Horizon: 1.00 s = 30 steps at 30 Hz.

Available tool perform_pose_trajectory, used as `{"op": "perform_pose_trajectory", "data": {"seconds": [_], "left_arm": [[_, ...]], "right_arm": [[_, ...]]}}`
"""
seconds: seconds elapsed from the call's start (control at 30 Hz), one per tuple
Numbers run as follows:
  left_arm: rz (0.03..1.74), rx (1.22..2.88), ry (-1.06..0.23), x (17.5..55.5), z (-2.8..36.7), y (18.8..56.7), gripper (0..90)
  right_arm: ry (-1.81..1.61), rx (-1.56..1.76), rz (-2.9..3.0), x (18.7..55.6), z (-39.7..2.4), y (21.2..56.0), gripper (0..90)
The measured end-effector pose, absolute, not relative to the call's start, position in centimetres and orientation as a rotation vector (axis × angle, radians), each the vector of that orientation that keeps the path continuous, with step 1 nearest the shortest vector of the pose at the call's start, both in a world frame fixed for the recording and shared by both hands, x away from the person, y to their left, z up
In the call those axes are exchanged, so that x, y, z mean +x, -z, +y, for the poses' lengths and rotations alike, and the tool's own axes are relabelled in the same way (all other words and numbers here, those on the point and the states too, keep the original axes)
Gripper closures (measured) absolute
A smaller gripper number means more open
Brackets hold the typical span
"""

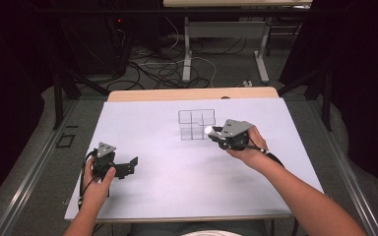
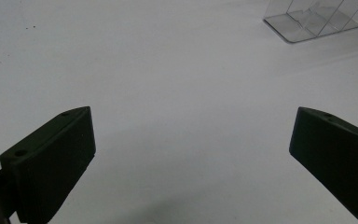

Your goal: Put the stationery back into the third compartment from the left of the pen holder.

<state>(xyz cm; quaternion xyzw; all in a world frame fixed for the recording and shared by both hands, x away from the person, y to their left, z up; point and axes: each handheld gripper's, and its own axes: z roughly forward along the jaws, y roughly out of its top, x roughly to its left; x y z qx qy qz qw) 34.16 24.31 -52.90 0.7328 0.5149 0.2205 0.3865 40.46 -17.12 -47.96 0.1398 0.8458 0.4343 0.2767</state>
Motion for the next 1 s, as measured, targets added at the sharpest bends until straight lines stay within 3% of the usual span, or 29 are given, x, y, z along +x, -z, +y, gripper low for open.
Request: {"op": "perform_pose_trajectory", "data": {"seconds": [1.0], "left_arm": [[1.310, 1.863, -0.562, 34.2, 24.3, 52.9, 0.1]], "right_arm": [[-1.477, 0.725, 2.069, 43.3, -16.8, 46.2, 66.4]]}}
